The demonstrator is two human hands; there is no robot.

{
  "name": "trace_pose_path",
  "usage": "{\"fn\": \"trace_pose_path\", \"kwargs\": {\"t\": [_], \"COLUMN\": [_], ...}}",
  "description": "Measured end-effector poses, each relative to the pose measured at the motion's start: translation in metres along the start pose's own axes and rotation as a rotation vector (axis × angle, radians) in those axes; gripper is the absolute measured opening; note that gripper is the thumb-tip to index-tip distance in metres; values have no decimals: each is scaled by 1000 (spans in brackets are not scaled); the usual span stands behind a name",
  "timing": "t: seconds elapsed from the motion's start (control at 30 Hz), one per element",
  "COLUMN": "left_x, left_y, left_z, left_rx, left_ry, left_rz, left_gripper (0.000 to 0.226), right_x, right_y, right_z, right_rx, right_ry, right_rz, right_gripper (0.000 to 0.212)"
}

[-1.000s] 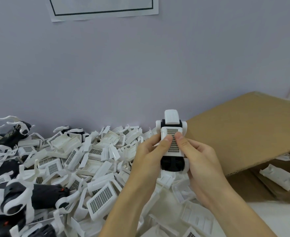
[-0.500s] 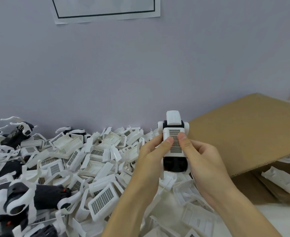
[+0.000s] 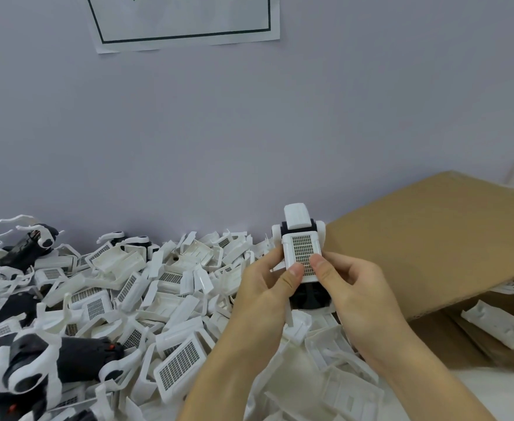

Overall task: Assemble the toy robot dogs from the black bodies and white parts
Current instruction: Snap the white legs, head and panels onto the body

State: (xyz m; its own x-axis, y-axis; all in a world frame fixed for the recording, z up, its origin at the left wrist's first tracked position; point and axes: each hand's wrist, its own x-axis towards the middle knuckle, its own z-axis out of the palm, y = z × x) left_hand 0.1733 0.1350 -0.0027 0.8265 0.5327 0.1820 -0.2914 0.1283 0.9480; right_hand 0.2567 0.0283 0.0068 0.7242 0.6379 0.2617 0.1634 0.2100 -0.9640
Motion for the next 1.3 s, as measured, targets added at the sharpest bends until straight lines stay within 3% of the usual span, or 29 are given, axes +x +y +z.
{"fn": "trace_pose_path", "kwargs": {"t": [0.17,0.27,0.4,0.53,0.67,0.77,0.9,1.0,1.3], "left_x": [1,2,1,-1,4,6,1,-1,-1], "left_y": [0,2,9,14,15,15,22,24,24], "left_z": [9,12,11,9,-5,-16,-11,-9,-11], "left_rx": [-12,-143,-400,-289,-74,-87,-219,-242,-274], "left_ry": [64,86,75,43,385,505,274,211,208], "left_rz": [-21,-6,-38,-39,30,57,27,53,10], "left_gripper": [34,35,43,31,26,11,33,40,58], "right_x": [-1,-4,-7,-7,-2,3,-3,-8,-7], "right_y": [1,3,11,12,6,-2,-14,-16,-20], "right_z": [-1,7,18,15,0,-6,-5,-5,-7], "right_rx": [-151,-209,-257,-340,-98,266,597,647,590], "right_ry": [68,58,0,167,253,133,-127,-291,-249], "right_rz": [-102,-156,-179,-212,-20,191,401,484,404], "right_gripper": [21,14,42,43,20,39,47,43,49]}}
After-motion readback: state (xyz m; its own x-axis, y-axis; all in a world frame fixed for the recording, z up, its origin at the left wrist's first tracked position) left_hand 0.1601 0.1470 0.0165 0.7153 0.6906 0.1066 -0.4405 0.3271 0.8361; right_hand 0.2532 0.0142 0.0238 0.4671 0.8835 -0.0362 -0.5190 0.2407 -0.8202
